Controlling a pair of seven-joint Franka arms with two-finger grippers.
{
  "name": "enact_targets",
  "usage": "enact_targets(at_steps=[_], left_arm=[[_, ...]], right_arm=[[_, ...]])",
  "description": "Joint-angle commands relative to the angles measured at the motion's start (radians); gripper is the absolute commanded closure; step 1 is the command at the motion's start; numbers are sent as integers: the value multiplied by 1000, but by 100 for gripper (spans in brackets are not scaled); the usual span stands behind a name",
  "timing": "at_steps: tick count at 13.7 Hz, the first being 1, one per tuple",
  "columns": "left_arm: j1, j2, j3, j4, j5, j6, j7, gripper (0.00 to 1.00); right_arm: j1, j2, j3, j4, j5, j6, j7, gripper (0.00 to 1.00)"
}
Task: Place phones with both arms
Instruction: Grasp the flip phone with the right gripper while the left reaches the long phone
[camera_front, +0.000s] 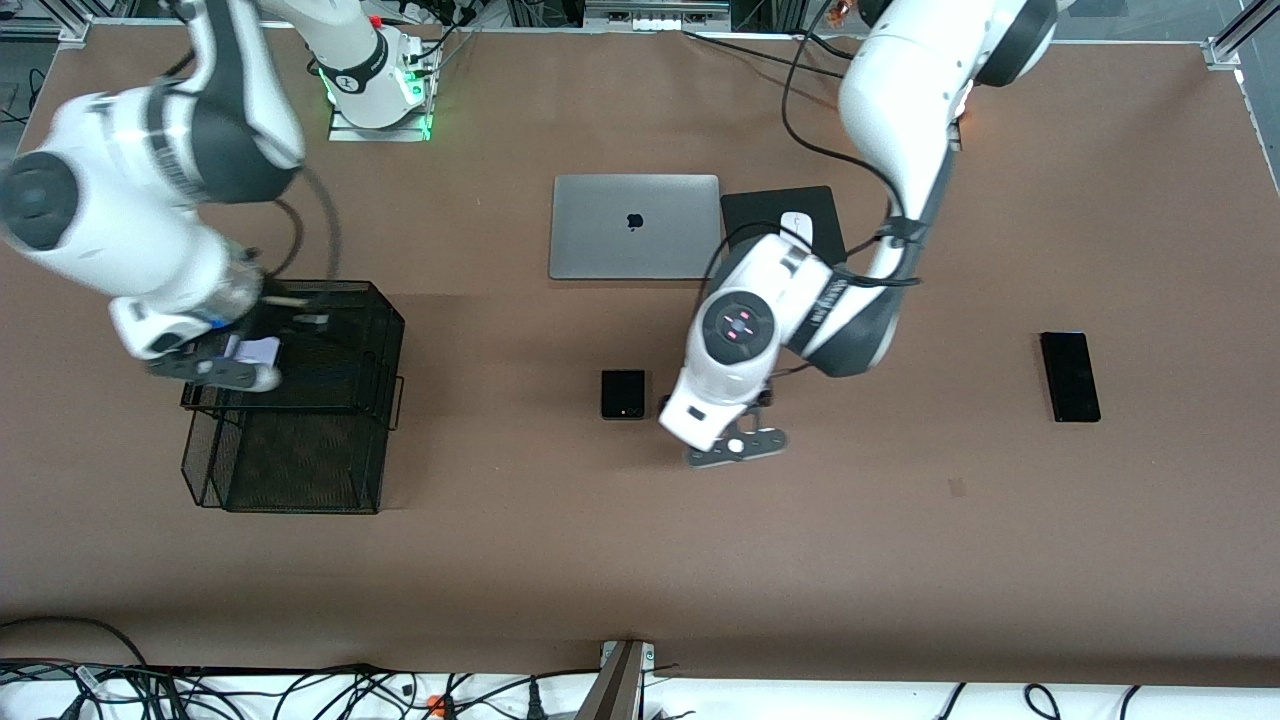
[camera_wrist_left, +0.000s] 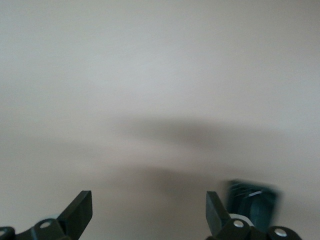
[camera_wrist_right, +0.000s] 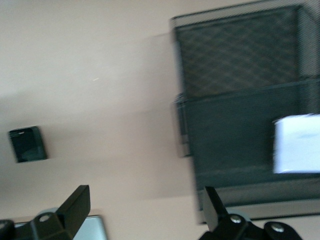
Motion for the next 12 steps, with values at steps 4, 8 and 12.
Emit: enact_targets(at_steps=[4, 8, 12], left_arm=[[200, -121, 9, -239, 61, -146, 421, 0], [343, -138, 9, -320, 199, -141, 640, 0], [472, -175, 8, -404, 328, -59, 806, 0]], right_arm=[[224, 335, -13, 278, 191, 103, 241, 0], [304, 527, -11, 318, 199, 356, 282, 0], [315, 628, 41, 318, 193, 495, 289, 0]])
